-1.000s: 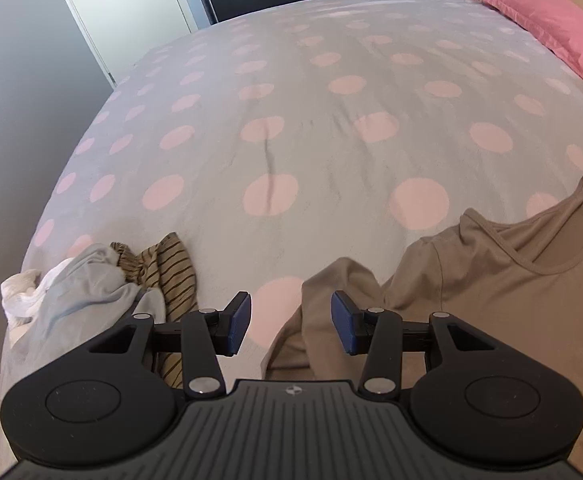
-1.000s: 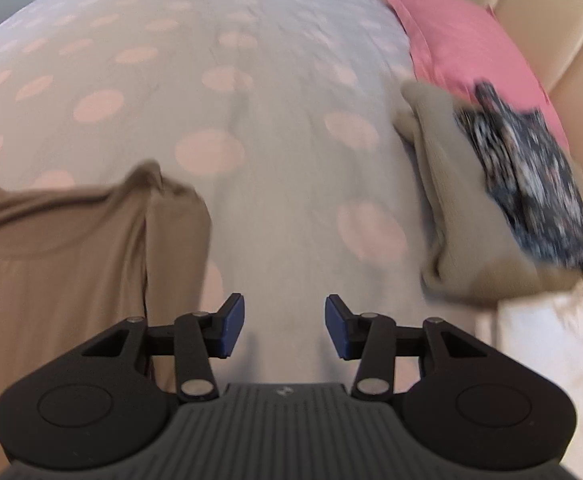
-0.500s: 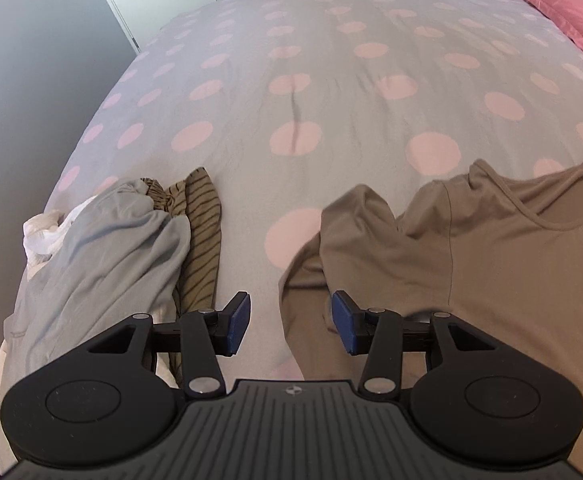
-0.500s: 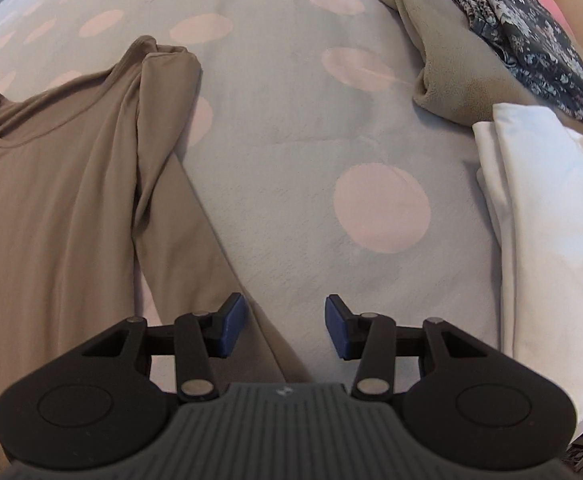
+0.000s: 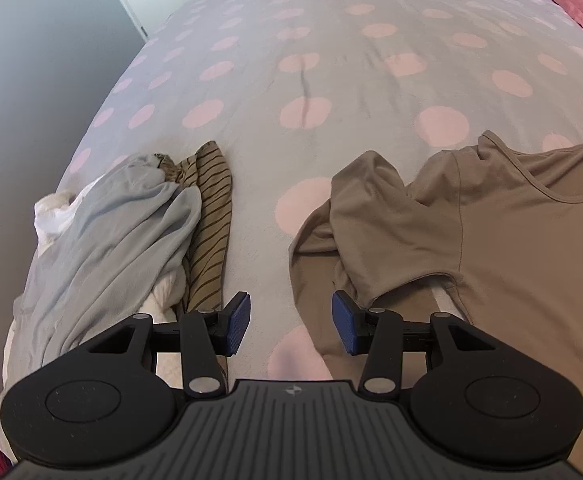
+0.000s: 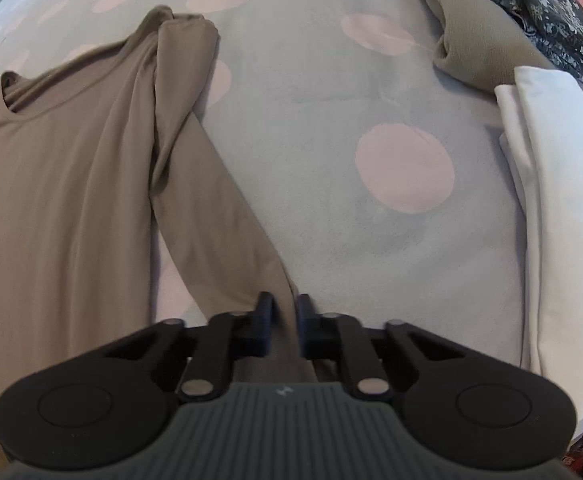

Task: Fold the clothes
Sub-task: 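Grasp the shirt hem with the right gripper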

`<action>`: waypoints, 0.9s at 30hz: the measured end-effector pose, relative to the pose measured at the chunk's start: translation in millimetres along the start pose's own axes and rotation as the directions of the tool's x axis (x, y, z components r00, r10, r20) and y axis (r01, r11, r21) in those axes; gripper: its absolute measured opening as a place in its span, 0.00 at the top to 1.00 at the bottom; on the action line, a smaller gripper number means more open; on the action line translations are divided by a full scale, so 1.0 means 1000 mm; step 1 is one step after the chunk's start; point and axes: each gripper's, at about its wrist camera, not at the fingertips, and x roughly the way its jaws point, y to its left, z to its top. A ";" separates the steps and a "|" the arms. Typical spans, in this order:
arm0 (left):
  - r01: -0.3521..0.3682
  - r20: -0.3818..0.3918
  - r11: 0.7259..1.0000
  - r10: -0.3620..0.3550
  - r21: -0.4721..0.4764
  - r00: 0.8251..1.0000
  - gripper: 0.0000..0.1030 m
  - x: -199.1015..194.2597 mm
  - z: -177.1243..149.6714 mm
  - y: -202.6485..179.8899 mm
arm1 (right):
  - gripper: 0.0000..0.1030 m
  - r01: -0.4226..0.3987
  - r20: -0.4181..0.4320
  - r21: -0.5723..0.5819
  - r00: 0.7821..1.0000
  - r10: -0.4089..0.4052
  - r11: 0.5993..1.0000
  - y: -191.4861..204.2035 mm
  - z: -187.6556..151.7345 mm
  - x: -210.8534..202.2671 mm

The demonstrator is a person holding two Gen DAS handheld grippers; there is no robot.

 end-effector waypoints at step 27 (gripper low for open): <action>-0.002 -0.068 1.000 0.004 0.023 0.998 0.58 0.034 -0.006 0.008 | 0.59 0.236 0.278 0.155 0.921 -0.272 0.959 -0.030 0.082 -0.054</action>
